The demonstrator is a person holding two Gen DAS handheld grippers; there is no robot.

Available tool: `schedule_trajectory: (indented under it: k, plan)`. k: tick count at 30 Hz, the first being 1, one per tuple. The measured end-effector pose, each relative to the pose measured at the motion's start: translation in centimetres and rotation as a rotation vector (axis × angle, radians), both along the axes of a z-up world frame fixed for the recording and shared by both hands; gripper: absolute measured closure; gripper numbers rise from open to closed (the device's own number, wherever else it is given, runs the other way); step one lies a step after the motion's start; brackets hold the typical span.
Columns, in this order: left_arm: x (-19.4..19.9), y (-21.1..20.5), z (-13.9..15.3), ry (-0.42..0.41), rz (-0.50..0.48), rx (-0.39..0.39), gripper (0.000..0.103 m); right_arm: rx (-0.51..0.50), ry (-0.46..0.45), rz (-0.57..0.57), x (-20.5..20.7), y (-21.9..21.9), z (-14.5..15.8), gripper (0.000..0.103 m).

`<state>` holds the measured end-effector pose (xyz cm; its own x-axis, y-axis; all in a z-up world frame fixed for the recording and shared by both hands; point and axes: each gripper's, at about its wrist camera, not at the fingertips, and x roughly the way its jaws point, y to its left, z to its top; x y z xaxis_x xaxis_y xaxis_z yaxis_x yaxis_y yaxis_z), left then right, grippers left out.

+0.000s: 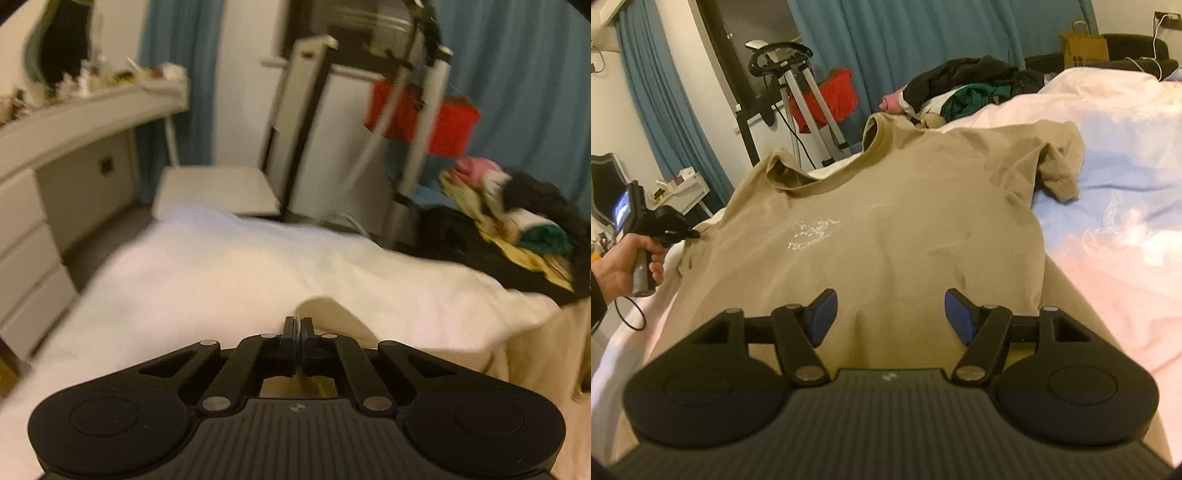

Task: Fold clothes
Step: 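Lay the T-shirt flat on the bed and open both grippers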

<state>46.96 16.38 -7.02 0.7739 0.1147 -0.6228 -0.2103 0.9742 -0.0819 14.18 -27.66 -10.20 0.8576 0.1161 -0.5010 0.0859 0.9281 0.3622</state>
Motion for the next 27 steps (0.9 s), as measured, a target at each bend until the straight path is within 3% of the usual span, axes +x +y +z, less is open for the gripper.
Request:
schedule_trajectory:
  k: [5,8,11,12,18,24,27]
  plan:
    - [-0.9,0.3,0.3,-0.023,0.09,0.109,0.101,-0.01,-0.013,-0.015,-0.1,-0.4,0.2,0.037]
    - [-2.6,0.0,1.0,-0.057,0.082,0.092,0.098,-0.016,-0.016,-0.007,-0.1,-0.3,0.3,0.037]
    - [-5.4,-0.5,2.8,-0.088,0.088,0.098,0.078,-0.04,-0.031,-0.001,-0.5,-0.2,0.7,0.036]
    - [-6.8,-0.8,3.5,-0.1,0.076,0.088,0.07,-0.047,-0.041,0.003,-0.7,-0.1,0.9,0.036]
    - [-17.7,-4.9,6.9,-0.178,-0.016,0.085,0.056,-0.142,-0.11,0.031,-2.5,1.5,2.6,0.037]
    - [-29.5,-10.8,9.2,-0.235,-0.132,0.113,0.053,-0.161,-0.168,0.047,-5.6,2.5,4.8,0.037]
    - [-33.5,-12.7,8.7,-0.221,-0.18,0.106,0.052,-0.156,-0.192,0.044,-7.4,2.6,5.9,0.037]
